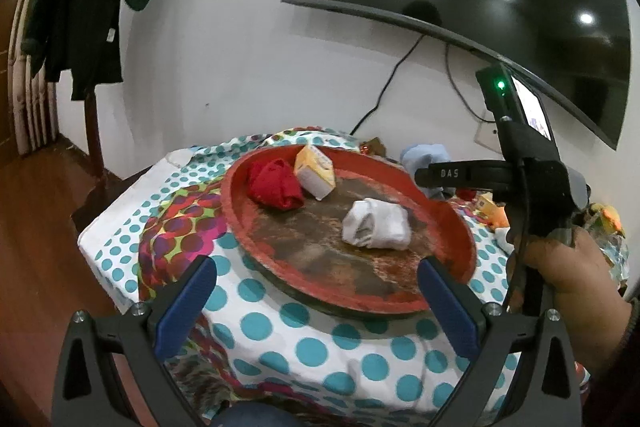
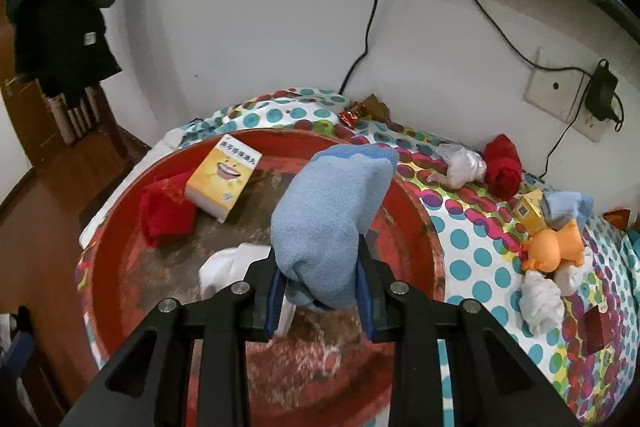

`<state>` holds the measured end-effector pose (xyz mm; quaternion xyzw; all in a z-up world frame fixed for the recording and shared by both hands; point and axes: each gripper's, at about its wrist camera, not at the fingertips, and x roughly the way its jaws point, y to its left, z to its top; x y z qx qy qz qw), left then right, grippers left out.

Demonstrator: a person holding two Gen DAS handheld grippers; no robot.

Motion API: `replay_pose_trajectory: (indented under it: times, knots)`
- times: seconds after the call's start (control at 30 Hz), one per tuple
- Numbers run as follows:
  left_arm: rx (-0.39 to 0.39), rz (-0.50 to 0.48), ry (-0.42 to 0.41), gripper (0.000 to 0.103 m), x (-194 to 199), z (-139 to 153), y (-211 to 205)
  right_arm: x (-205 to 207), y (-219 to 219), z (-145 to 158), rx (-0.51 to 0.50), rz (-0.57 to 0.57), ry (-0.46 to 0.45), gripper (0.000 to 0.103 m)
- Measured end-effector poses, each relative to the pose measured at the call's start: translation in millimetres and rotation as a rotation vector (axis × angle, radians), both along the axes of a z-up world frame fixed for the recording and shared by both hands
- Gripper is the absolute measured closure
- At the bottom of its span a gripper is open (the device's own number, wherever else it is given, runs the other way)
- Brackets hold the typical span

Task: Organize objects
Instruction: 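Carry the light blue sock with the right gripper over the red tray, then lower the light blue sock into the tray and open the right gripper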

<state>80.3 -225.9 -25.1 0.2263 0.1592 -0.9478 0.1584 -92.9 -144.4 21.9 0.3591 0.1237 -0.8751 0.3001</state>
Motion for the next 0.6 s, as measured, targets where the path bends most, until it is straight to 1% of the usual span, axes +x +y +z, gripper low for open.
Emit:
replay_pose_trajectory:
  times: [0.1,0.2,0.3,0.43,0.6]
  knots:
    - [0.015,0.028,0.007,0.0,1,0,-11,-10,-12,-7,0.011,-0.004,-0.017,0.074]
    - [0.007,0.051,0.006,0.0,0,1,-22,-17,-25,-12,0.02,0.0,-0.03,0.074]
    - [0.046,0.075,0.017,0.0,2,0,-34,-23,-38,-13,0.03,0.004,-0.034,0.074]
    - [0.059,0.076,-0.001,0.0,-1,-3,-38,-33,-54,-20,0.05,0.0,-0.046,0.074]
    - [0.057,0.077,0.003,0.0,-2,-3,-40,-44,-67,-31,0.072,-0.011,-0.075,0.074]
